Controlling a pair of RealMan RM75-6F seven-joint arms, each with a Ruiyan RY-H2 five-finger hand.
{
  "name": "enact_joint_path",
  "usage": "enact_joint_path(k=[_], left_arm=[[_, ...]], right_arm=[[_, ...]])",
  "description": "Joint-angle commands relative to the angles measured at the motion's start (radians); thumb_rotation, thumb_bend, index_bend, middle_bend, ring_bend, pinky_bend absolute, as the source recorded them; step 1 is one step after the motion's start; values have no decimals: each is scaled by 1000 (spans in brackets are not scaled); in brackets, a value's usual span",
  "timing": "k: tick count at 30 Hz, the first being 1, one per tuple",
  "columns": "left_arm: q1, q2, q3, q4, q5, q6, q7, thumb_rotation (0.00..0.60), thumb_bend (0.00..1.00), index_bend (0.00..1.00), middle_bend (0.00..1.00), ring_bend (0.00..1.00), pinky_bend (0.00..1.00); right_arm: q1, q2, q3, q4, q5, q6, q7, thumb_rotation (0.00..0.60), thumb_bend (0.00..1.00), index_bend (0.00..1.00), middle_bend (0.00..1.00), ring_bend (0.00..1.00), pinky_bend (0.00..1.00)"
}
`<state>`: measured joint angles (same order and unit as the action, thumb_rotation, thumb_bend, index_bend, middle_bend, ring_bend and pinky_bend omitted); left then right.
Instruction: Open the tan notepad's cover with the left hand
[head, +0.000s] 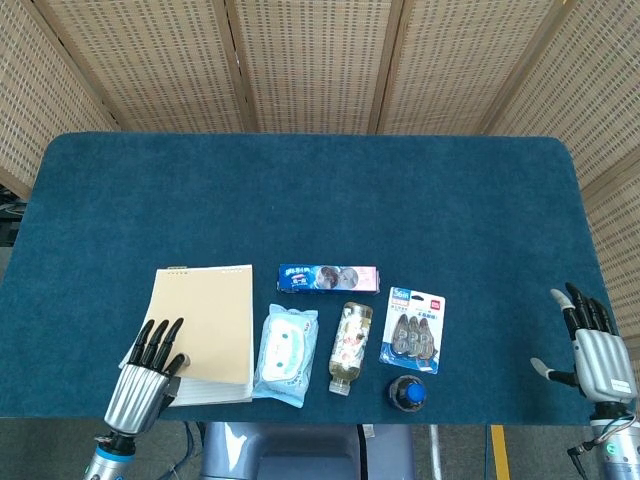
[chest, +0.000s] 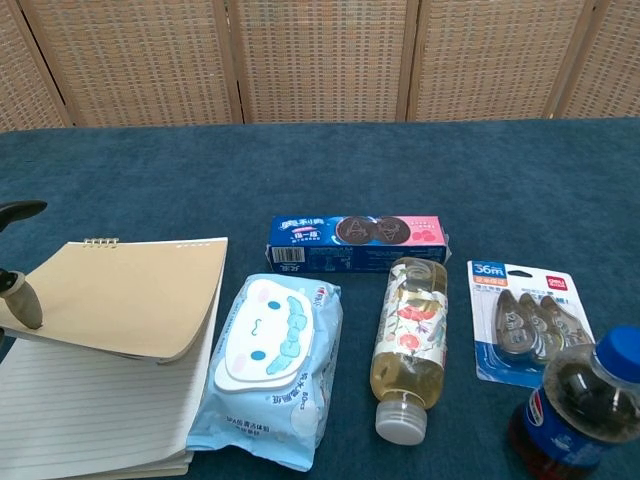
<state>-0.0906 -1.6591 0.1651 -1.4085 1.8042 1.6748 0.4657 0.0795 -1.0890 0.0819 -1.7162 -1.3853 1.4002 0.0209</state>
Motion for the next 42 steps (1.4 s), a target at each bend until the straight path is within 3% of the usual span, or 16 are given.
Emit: enact_joint_path(k=[1, 15, 21, 28, 35, 42], left_arm=[[5, 1, 3, -3, 9, -3, -3, 600, 612, 777, 0, 0, 0], [32, 14, 41, -20, 78, -5, -15, 600, 612, 777, 0, 0, 0], [35, 7, 20, -12, 91, -8, -6, 600, 613, 777, 0, 0, 0], [-5, 20, -68, -37, 55, -47, 9, 600, 613, 779, 0, 0, 0], [-88, 54, -195, -101, -35, -154, 43, 600, 613, 780, 0, 0, 0], [-153, 62, -282, -119, -104, -225, 88, 600, 612, 780, 2, 0, 0]], right_arm=[[0, 0, 0, 0, 0, 1, 0, 600, 156, 56, 0, 0, 0], [0, 1, 0, -1, 1, 0, 0, 600, 156, 57, 0, 0, 0], [0, 1, 1, -1, 2, 0, 2, 600, 156, 56, 0, 0, 0], [0, 1, 0, 0, 1, -1, 3, 600, 156, 56, 0, 0, 0], [0, 1, 0, 0, 2, -1, 4, 600, 156, 56, 0, 0, 0], [1, 2, 0, 0, 3, -5, 2, 600, 156, 56, 0, 0, 0]])
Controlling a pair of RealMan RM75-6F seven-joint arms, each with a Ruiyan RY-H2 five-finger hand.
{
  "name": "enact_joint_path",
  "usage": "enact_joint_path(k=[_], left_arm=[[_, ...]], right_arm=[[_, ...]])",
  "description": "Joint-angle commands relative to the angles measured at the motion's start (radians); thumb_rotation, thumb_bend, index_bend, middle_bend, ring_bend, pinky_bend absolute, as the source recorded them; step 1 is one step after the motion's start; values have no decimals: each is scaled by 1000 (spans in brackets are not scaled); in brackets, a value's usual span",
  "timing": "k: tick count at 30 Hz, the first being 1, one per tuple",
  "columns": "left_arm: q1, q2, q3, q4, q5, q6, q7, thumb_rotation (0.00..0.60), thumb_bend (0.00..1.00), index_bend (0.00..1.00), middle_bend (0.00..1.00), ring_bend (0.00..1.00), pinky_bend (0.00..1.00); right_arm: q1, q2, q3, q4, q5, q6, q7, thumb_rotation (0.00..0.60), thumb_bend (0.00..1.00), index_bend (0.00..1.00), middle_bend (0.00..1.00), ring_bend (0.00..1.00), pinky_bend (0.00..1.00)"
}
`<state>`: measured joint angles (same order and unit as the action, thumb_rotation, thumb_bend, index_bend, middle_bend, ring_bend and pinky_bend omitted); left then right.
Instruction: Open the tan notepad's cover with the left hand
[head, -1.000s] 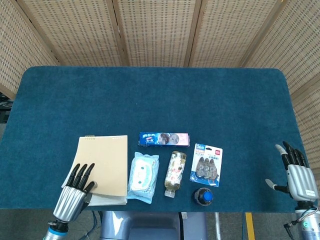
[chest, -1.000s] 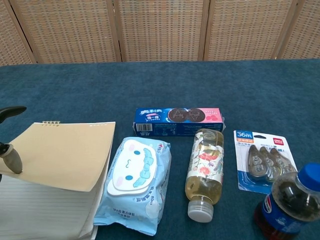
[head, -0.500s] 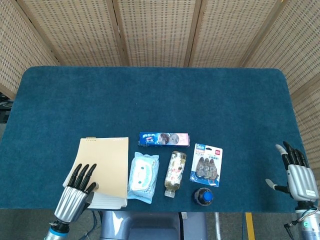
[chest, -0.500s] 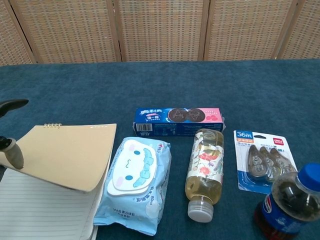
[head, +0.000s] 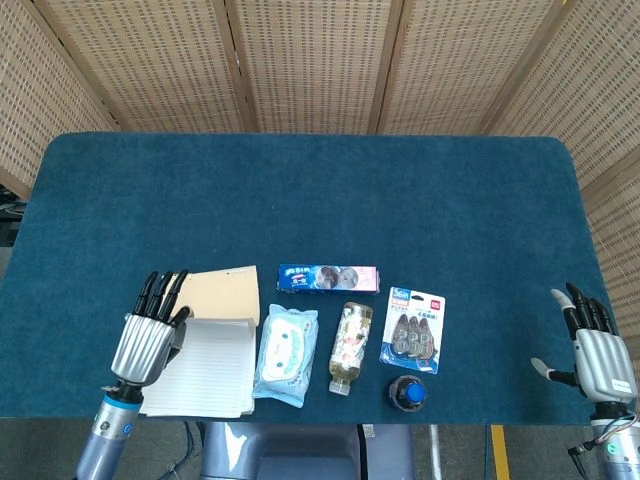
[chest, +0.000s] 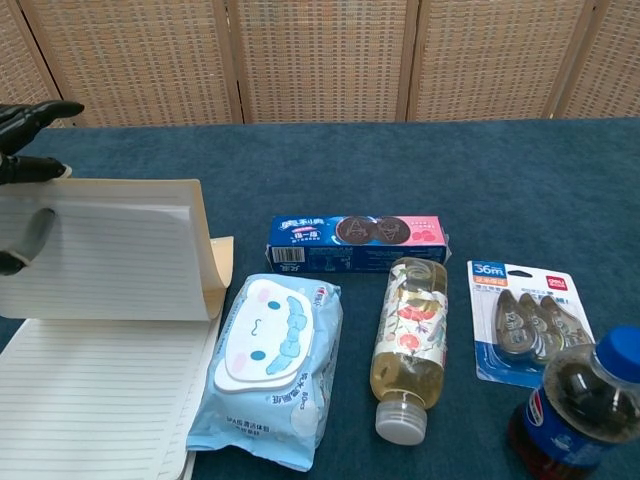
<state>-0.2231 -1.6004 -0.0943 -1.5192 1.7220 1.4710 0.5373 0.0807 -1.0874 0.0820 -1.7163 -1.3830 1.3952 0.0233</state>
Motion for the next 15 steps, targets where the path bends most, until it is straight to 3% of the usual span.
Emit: enact_joint_path(k=[1, 15], left_arm=[[-28, 3, -33, -9, -31, -28, 22, 600, 612, 780, 2, 0, 0], [-135, -19, -165, 44, -156, -92, 63, 600, 610, 780, 15, 0, 0]], right_arm=[[0, 0, 0, 0, 1, -1, 0, 600, 156, 56, 0, 0, 0], [3, 1, 1, -1, 3, -5, 4, 600, 156, 56, 0, 0, 0]])
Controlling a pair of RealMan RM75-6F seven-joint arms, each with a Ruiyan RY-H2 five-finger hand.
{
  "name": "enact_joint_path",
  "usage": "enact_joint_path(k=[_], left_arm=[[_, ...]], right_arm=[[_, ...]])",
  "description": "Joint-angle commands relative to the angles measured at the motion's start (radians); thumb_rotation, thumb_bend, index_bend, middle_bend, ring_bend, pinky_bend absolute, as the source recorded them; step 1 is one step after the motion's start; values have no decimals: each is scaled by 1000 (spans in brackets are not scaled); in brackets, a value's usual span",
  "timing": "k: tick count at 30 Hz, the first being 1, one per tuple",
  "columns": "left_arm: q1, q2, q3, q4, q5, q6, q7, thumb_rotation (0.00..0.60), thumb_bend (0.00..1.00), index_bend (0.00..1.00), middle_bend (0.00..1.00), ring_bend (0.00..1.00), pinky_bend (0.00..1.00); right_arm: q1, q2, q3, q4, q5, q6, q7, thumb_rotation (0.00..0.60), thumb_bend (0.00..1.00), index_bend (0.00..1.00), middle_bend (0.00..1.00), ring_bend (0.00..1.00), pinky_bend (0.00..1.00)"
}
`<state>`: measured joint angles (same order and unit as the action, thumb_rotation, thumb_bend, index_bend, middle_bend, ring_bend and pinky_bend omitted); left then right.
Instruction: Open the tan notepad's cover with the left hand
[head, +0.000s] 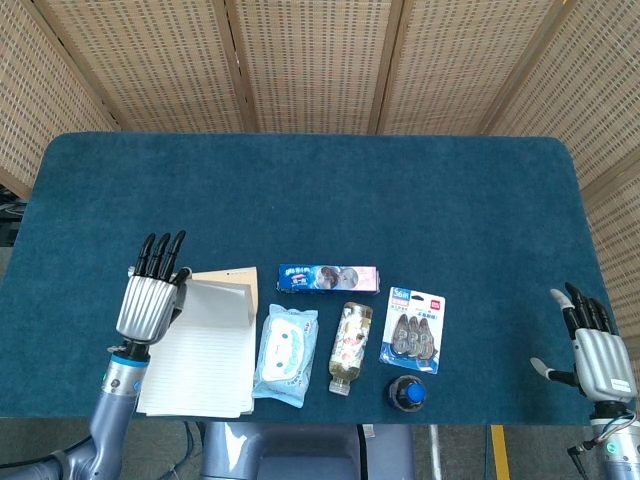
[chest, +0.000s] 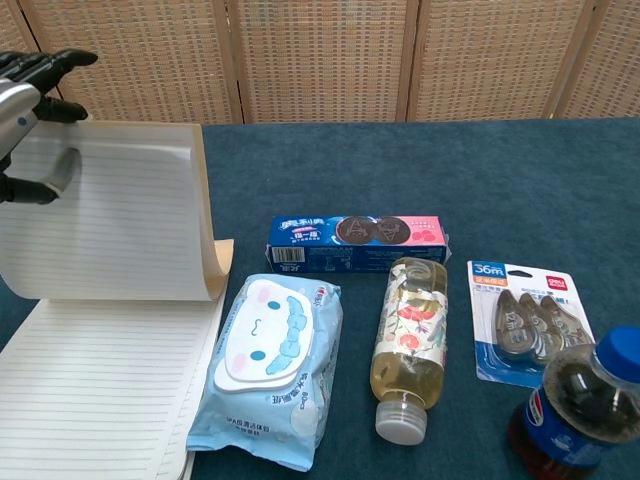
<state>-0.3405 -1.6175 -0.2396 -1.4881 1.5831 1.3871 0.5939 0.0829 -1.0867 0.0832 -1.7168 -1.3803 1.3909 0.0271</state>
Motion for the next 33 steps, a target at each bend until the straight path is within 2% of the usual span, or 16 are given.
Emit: enact_joint_path(k=[1, 13, 25, 33], left_arm=[[-30, 0, -35, 18, -31, -15, 12, 600, 610, 780, 15, 0, 0], [-152, 19, -144, 81, -173, -96, 76, 600, 606, 781, 15, 0, 0], [-303, -11, -230, 290, -311, -176, 62, 600, 605, 781, 15, 0, 0], [-391, -29, -261, 390, -374, -212, 53, 600, 604, 781, 15, 0, 0]], right_arm=[[1, 0, 0, -1, 1, -2, 0, 600, 156, 56, 0, 0, 0], [4, 2, 0, -3, 5, -10, 0, 600, 156, 56, 0, 0, 0], [11, 3, 2, -6, 17, -26, 7, 600, 156, 56, 0, 0, 0], [15, 4, 2, -7, 22, -37, 15, 600, 156, 56, 0, 0, 0]])
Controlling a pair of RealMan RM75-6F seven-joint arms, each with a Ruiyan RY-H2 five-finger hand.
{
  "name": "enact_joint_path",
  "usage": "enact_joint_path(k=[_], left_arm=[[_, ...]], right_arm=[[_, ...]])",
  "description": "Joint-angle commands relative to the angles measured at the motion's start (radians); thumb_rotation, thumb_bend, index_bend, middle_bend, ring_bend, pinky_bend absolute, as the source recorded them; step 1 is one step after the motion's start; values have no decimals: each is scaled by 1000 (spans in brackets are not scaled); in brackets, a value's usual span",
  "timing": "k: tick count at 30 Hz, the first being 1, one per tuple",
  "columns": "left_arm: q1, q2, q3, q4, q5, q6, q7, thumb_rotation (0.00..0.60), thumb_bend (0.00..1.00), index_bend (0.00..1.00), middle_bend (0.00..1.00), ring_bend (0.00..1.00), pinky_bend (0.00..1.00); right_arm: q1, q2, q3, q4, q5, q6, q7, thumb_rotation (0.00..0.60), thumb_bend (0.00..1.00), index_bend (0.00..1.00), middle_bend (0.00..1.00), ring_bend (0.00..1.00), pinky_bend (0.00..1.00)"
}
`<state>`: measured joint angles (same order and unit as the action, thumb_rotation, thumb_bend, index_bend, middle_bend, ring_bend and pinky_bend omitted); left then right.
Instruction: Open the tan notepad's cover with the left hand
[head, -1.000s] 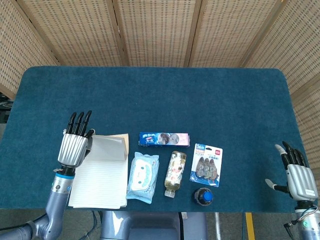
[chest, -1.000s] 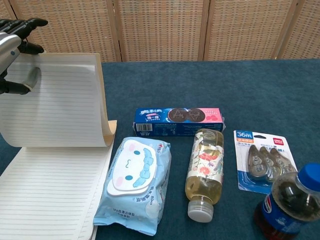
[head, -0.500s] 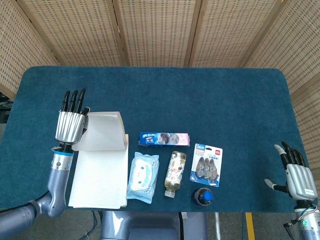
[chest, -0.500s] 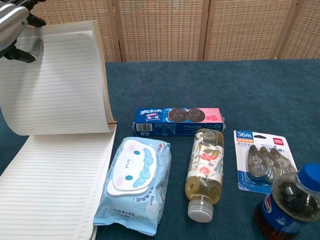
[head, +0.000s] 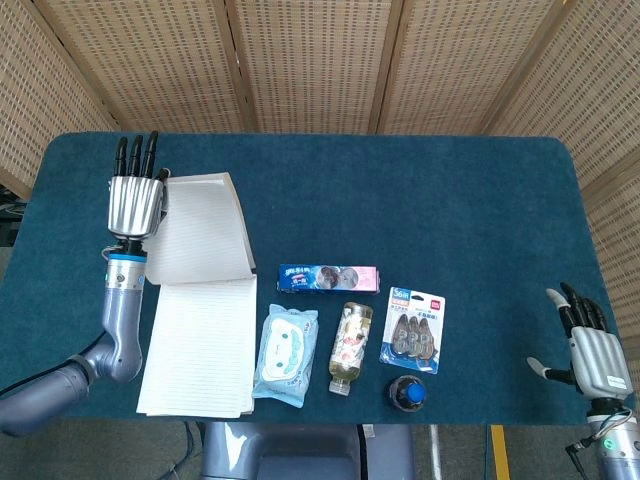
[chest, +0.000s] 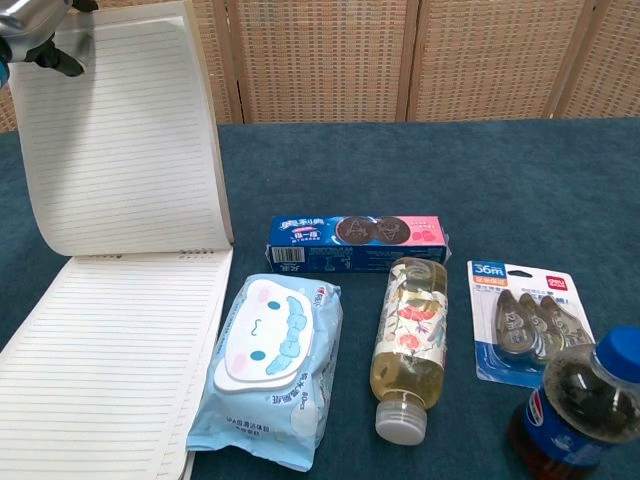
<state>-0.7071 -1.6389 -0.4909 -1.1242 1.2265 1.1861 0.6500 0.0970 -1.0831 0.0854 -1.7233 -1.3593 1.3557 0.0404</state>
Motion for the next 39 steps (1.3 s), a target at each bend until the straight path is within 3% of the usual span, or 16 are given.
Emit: enact_joint_path(k=[1, 7, 9, 11, 17, 19, 29, 39], left_arm=[[-35, -11, -11, 40, -23, -14, -4, 600, 603, 781, 15, 0, 0], [-91, -50, -6, 129, -63, -33, -15, 600, 575, 748, 15, 0, 0], [-97, -58, 8, 146, -67, -38, -14, 600, 523, 610, 10, 0, 0], [-99, -61, 22, 151, -73, -46, -14, 600, 450, 404, 1, 0, 0], [-95, -66, 56, 160, -71, -37, -31, 600, 272, 111, 0, 0, 0], [-93, -64, 65, 161, -70, -29, -38, 600, 212, 71, 0, 0, 0], [-56, -17, 87, 83, -72, 24, -78, 600, 174, 48, 0, 0, 0], [98, 93, 200, -169, -31, 125, -138, 600, 177, 48, 0, 0, 0]], right_arm=[[1, 1, 0, -1, 1, -3, 4, 600, 156, 56, 0, 0, 0], [2, 2, 2, 3, 4, -6, 18, 600, 156, 56, 0, 0, 0], [2, 2, 3, 4, 6, -7, 21, 600, 156, 56, 0, 0, 0], [2, 2, 3, 5, 6, -6, 27, 600, 156, 56, 0, 0, 0], [1, 2, 3, 6, 1, -2, 31, 600, 156, 56, 0, 0, 0], [0, 1, 2, 6, -1, 1, 32, 600, 156, 56, 0, 0, 0], [-1, 3, 0, 3, 1, -1, 30, 600, 156, 56, 0, 0, 0], [1, 13, -4, -4, 12, -17, 20, 600, 156, 56, 0, 0, 0]])
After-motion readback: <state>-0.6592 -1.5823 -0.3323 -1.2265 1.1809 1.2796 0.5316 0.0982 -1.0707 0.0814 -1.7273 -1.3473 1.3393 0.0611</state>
